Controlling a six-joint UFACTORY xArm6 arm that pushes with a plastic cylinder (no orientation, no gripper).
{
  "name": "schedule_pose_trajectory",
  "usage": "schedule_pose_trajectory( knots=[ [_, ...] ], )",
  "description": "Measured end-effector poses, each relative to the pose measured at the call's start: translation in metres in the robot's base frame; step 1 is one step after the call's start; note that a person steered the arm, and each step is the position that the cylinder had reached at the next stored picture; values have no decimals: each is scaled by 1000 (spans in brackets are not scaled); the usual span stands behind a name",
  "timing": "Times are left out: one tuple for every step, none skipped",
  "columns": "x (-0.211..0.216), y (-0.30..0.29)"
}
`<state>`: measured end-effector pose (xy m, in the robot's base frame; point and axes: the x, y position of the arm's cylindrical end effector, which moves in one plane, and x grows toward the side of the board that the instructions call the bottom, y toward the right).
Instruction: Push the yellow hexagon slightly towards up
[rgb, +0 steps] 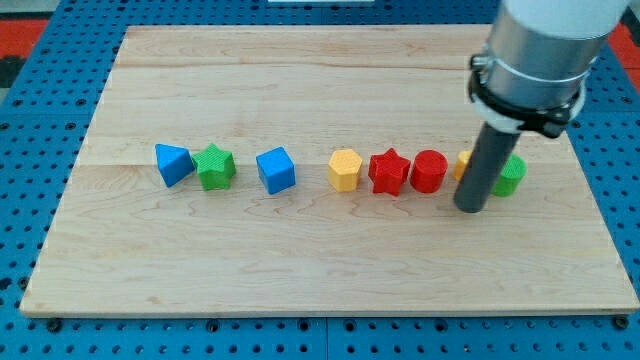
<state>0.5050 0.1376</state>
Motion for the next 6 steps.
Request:
schedule_pose_trajectory(
  knots=[
    [-6,-62],
    [-6,-87],
    [-6,-87],
    [-19,-96],
    [-35,-114],
    [-60,-135]
  ],
)
